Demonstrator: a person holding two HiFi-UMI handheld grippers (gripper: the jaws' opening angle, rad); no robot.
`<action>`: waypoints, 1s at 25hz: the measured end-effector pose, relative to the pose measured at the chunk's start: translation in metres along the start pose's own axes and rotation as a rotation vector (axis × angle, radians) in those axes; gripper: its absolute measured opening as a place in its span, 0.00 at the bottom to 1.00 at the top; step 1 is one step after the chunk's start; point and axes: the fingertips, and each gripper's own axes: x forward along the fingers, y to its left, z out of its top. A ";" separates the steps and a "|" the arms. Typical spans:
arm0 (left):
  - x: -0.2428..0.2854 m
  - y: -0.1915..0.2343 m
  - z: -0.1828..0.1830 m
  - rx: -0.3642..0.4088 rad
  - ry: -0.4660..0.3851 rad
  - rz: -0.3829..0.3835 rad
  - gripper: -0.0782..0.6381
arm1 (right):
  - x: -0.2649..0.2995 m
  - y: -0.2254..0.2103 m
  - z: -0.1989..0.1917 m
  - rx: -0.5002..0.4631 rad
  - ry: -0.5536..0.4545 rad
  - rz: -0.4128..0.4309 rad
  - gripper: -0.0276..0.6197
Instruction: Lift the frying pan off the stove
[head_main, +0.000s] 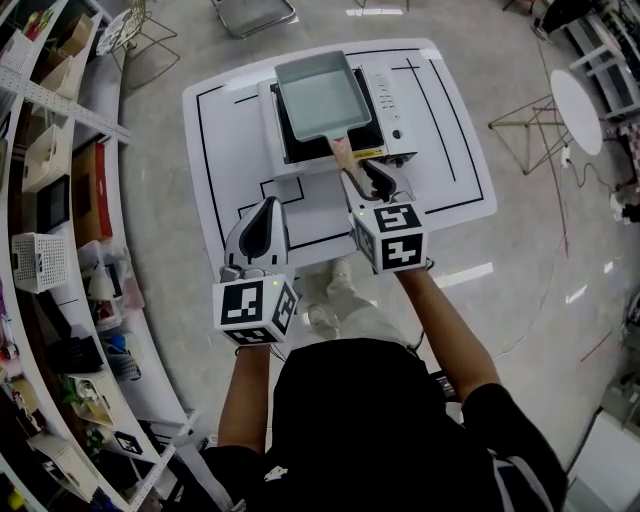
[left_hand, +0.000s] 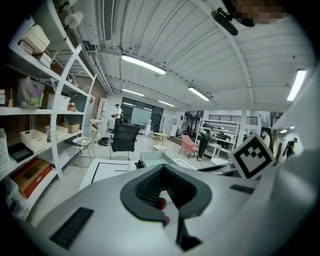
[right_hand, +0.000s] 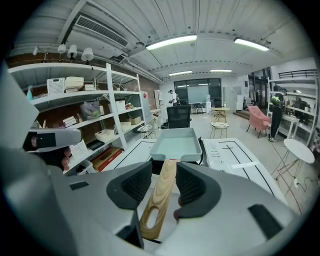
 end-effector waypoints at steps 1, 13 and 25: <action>0.002 0.002 -0.001 -0.004 0.004 0.002 0.11 | 0.003 0.000 -0.002 -0.001 0.010 0.002 0.25; 0.016 0.017 -0.012 -0.036 0.031 0.017 0.11 | 0.034 0.002 -0.018 -0.008 0.144 -0.006 0.40; 0.017 0.033 -0.016 -0.057 0.043 0.039 0.11 | 0.054 0.000 -0.040 0.007 0.338 -0.021 0.40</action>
